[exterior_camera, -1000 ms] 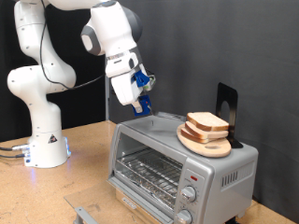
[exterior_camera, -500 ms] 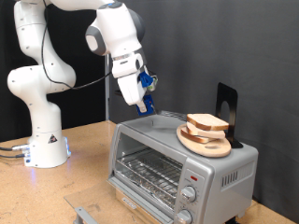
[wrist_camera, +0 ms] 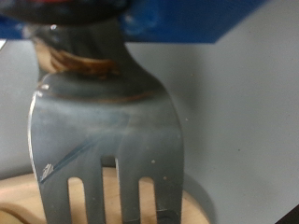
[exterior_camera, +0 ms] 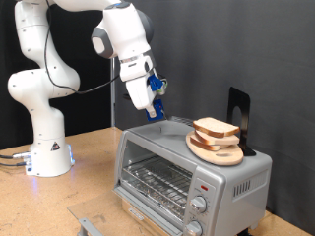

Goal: Make a piece of toast with the oven

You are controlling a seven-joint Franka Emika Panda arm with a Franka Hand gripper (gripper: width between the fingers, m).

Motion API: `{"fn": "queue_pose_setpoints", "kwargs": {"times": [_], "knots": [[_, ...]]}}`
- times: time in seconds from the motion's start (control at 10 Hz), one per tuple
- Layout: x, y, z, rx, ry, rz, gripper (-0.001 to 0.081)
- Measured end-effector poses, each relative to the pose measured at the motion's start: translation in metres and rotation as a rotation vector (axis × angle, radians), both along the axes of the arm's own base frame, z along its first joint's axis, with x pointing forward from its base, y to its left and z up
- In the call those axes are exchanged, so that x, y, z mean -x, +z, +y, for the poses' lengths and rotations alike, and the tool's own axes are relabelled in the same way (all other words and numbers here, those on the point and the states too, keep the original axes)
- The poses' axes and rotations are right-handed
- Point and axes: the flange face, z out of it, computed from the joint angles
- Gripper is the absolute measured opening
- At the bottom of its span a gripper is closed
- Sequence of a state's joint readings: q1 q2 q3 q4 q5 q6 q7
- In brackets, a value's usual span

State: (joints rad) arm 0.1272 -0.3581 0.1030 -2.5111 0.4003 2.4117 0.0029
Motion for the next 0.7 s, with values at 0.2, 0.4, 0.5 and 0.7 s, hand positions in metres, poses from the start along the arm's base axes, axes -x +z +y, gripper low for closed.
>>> {"fn": "queue_pose_setpoints", "kwargs": {"times": [0.2,0.4,0.5,0.7], "knots": [[-0.0006,0.0012,-0.0007,-0.007,-0.007,-0.006,0.0425],[-0.0009,0.0034,-0.0019,-0.015,-0.016,-0.013,0.0425],[-0.0009,0.0044,-0.0026,-0.016,-0.017,-0.015,0.0425],[-0.0011,0.0055,-0.0042,-0.017,-0.021,-0.019,0.0425]]}}
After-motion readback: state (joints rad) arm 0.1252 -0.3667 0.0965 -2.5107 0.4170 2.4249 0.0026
